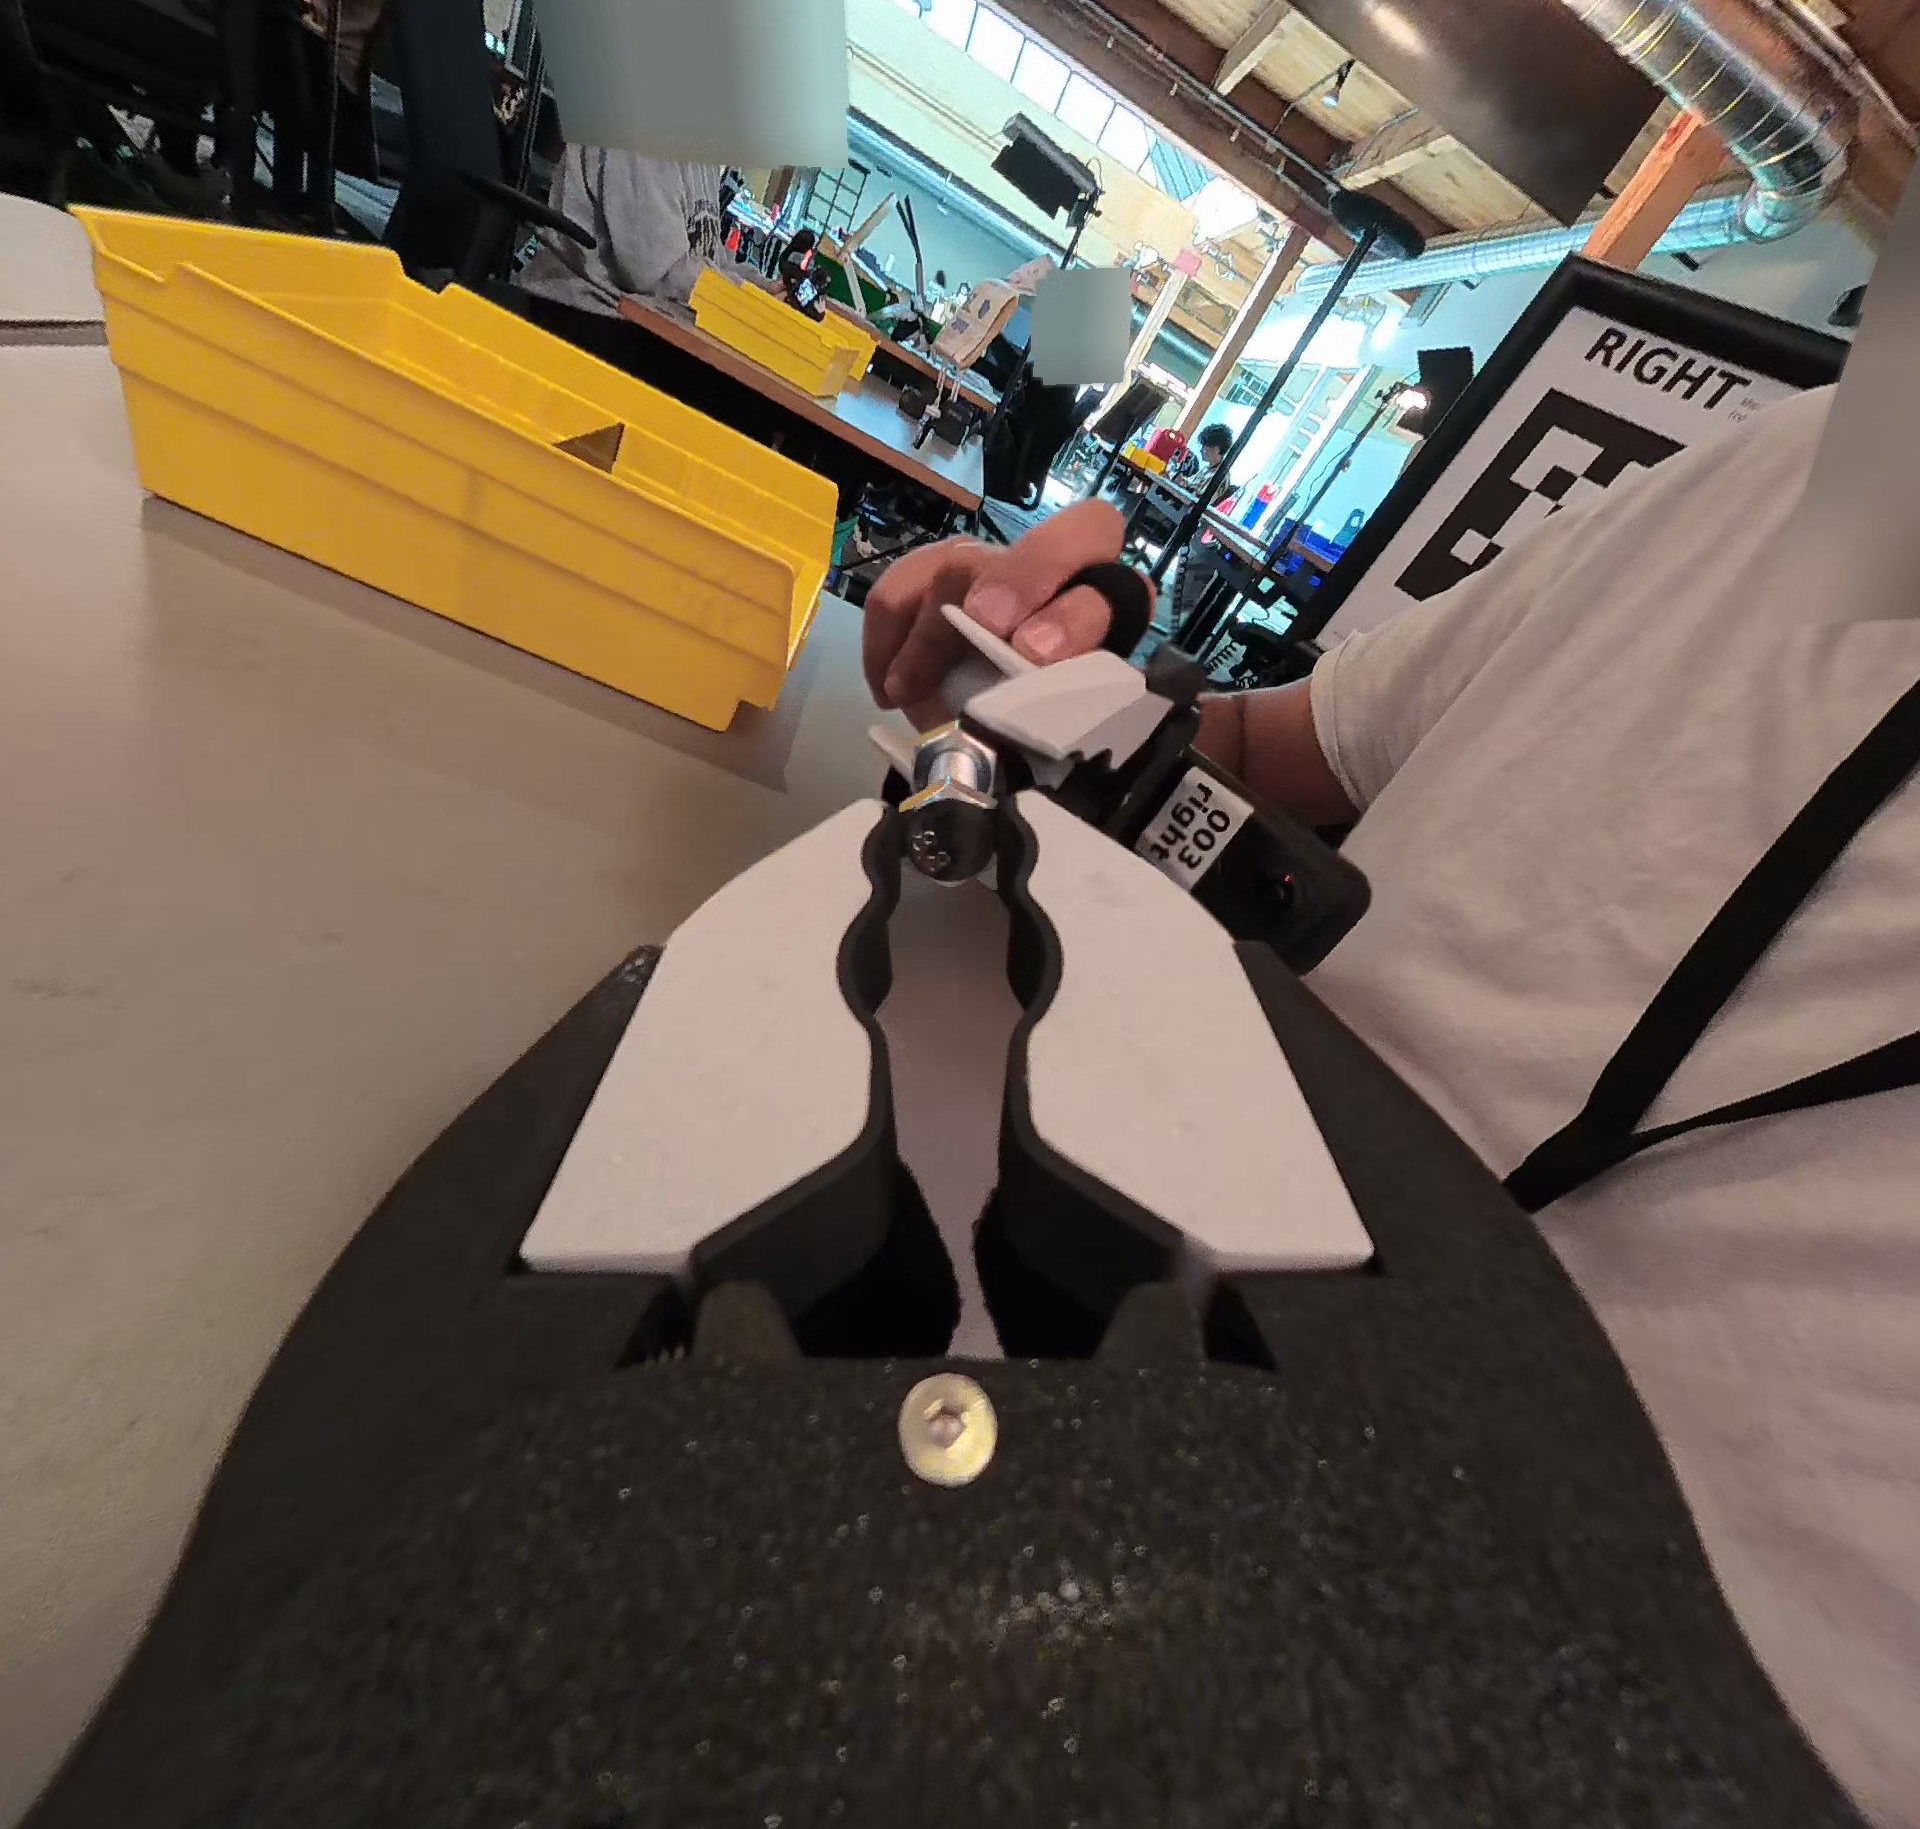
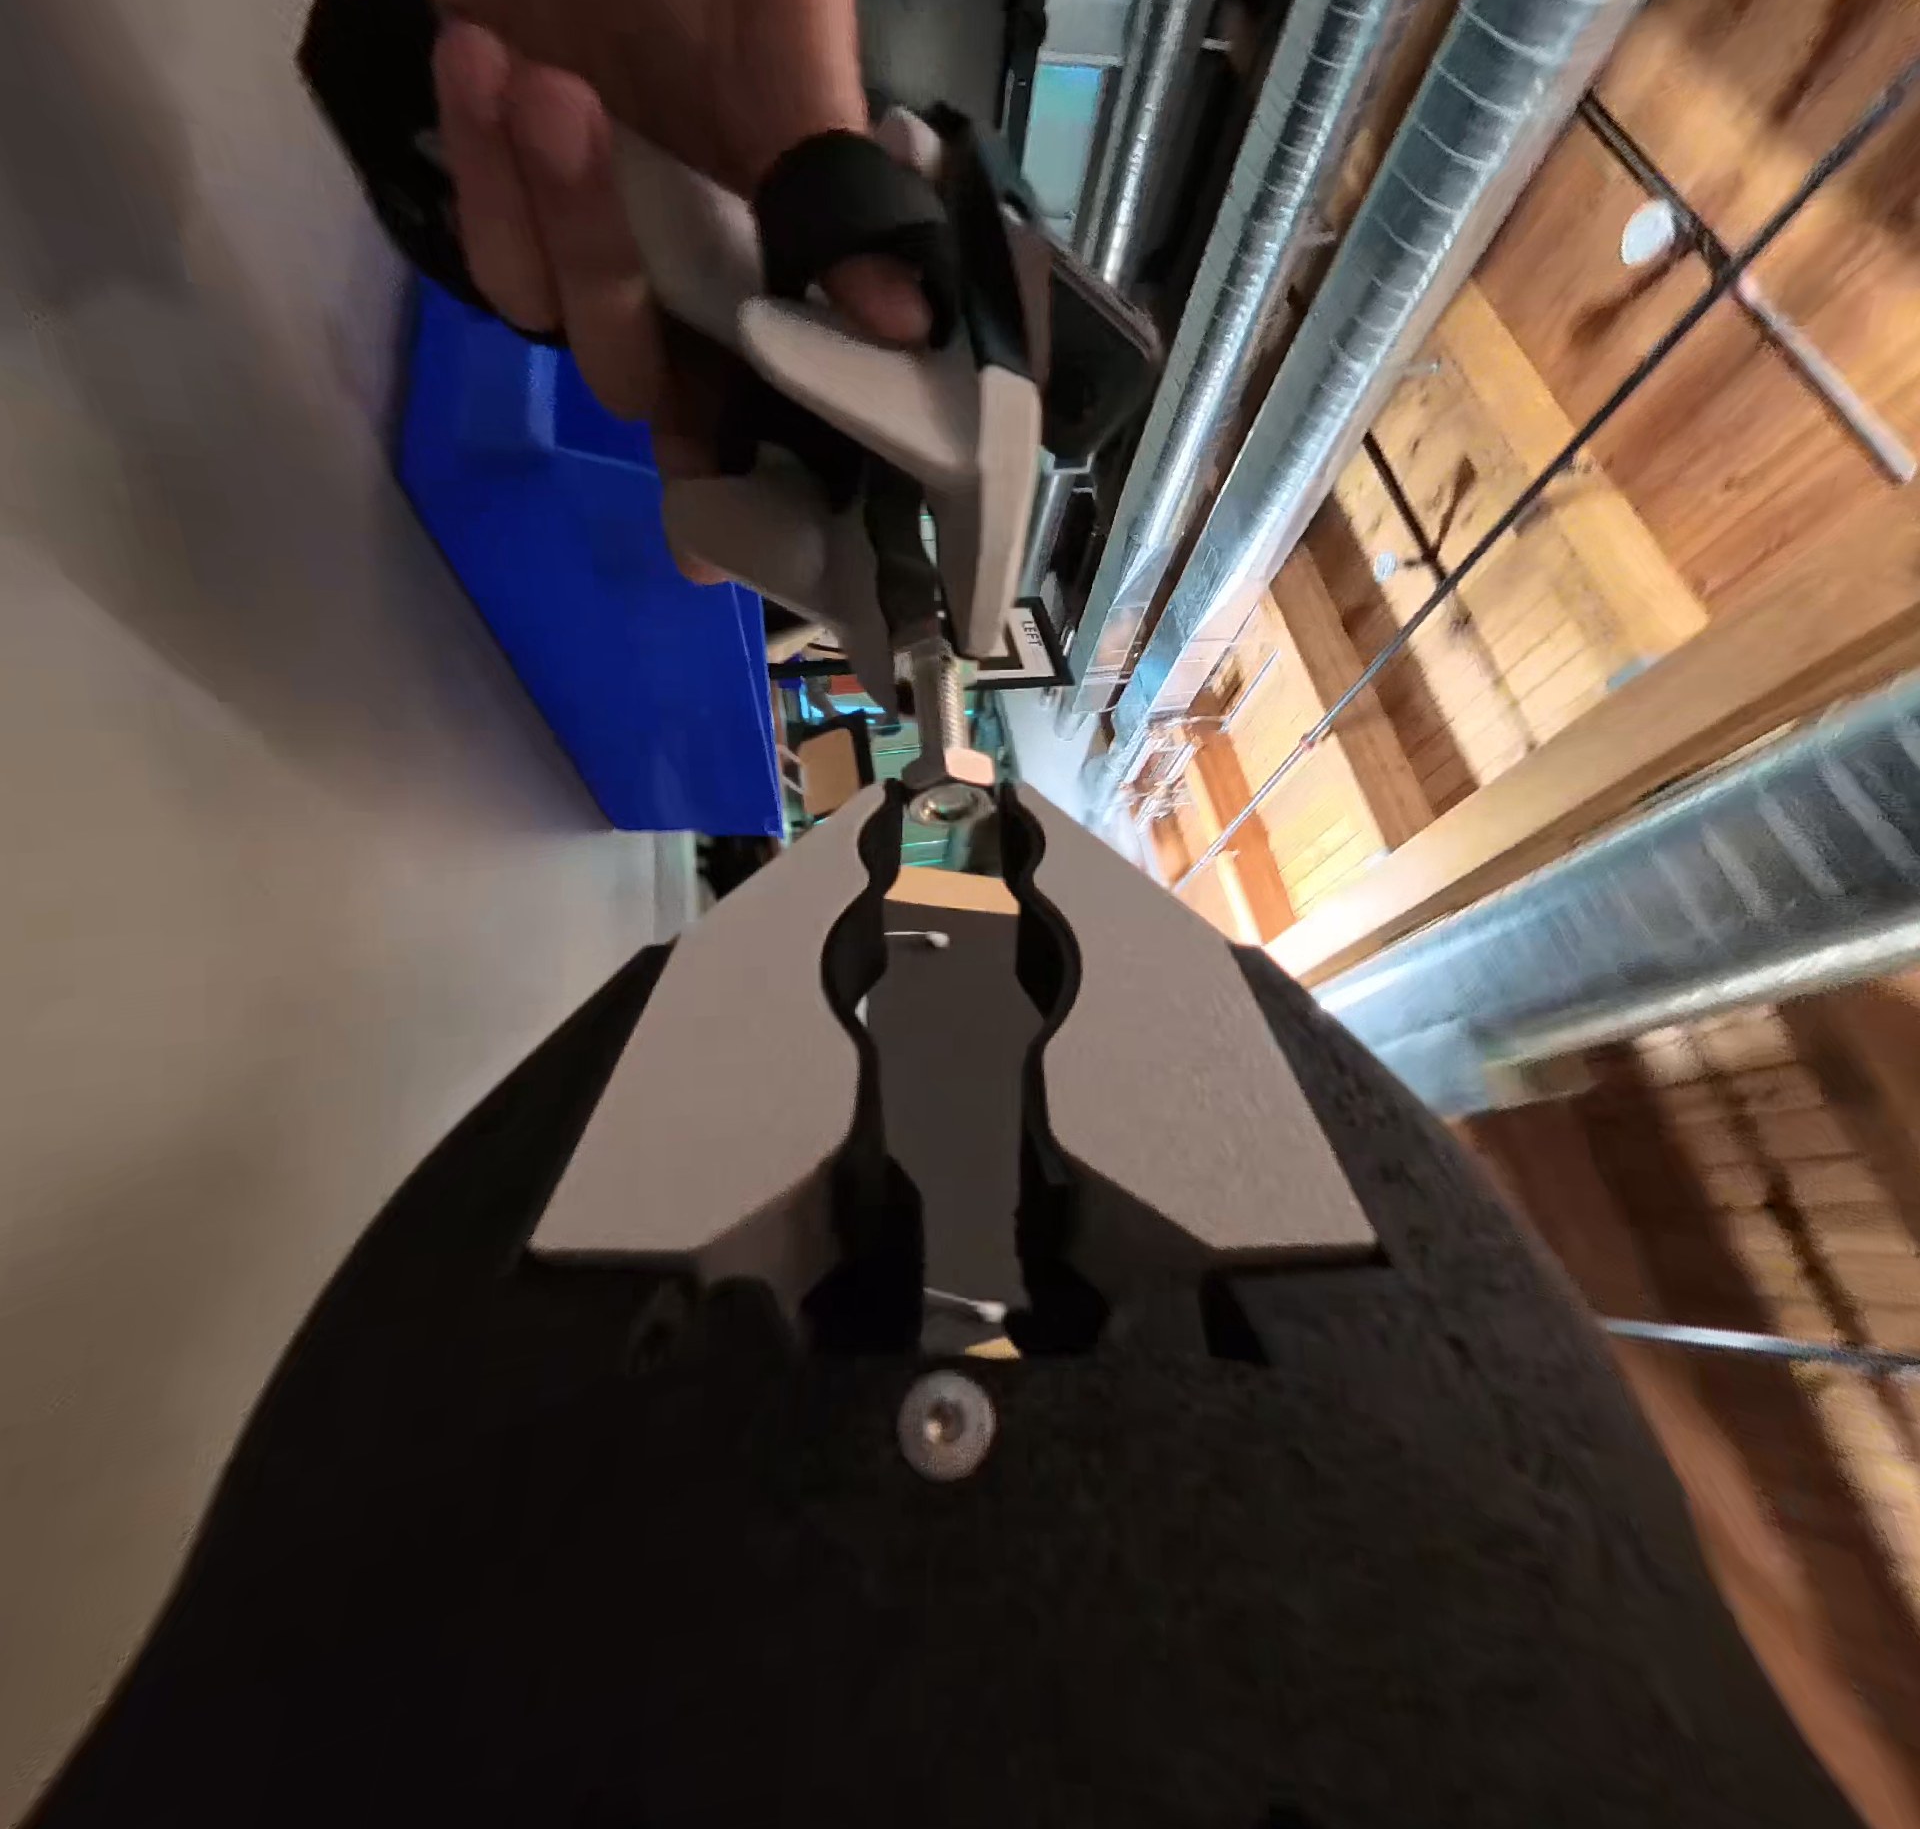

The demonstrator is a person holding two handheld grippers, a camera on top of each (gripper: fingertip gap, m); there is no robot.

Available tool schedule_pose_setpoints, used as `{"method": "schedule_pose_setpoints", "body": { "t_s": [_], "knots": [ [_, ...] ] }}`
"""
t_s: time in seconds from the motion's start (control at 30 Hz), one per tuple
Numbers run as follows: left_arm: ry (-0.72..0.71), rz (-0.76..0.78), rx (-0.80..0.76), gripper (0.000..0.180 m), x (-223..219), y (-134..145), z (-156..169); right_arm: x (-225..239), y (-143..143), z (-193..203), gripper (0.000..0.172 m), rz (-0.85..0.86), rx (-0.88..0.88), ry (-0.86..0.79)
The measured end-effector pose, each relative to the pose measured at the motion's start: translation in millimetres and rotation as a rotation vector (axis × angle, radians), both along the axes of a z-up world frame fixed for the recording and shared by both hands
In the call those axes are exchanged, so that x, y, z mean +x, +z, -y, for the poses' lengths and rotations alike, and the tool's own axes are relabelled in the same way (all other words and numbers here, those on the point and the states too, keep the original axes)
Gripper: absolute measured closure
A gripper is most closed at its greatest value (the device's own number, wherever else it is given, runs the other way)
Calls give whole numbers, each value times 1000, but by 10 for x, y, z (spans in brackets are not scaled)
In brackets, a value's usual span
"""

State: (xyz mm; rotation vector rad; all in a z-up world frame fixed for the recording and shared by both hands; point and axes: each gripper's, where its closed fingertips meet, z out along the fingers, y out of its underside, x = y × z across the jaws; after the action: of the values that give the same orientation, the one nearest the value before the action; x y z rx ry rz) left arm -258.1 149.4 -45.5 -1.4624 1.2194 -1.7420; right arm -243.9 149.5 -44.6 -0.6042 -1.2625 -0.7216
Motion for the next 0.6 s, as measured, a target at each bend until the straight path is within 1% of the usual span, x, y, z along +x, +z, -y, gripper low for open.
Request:
{"method": "schedule_pose_setpoints", "body": {
  "t_s": [0.03, 0.07, 0.17, 0.23, 0.3, 0.37, 0.43, 0.47, 0.5, 0.53, 0.6],
  "knots": [
    [7, 3, 2, 163, -8, 9, -12, 24, 15, -27, 150, -64, -61, 10],
    [19, 2, 10, 164, -15, 8, -30, 58, 3, -65, 146, -133, -159, 22],
    [68, -2, 31, 163, -44, -5, -121, 102, -93, -180, 142, -351, -551, 96],
    [91, 2, 28, 163, -67, 2, -179, 56, -206, -201, 141, -516, -896, 180],
    [128, -14, 63, 163, -91, -19, -233, 2, -326, -203, 139, -698, -1270, 268],
    [153, -43, 113, 163, -104, -52, -264, -65, -406, -141, 132, -831, -1635, 397],
    [168, -56, 145, 163, -101, -69, -270, -98, -499, -131, 133, -956, -1993, 465],
    [171, -60, 156, 163, -96, -76, -264, -119, -450, -57, 134, -989, -2175, 587],
    [175, -61, 172, 163, -89, -77, -254, -115, -379, -35, 135, -1061, -2330, 700],
    [172, -63, 188, 163, -82, -75, -235, -97, -346, -61, 135, -1144, -2438, 772],
    [170, -72, 218, 164, -67, -73, -204, -41, -324, -149, 136, -1281, -2517, 876]
  ]
}}
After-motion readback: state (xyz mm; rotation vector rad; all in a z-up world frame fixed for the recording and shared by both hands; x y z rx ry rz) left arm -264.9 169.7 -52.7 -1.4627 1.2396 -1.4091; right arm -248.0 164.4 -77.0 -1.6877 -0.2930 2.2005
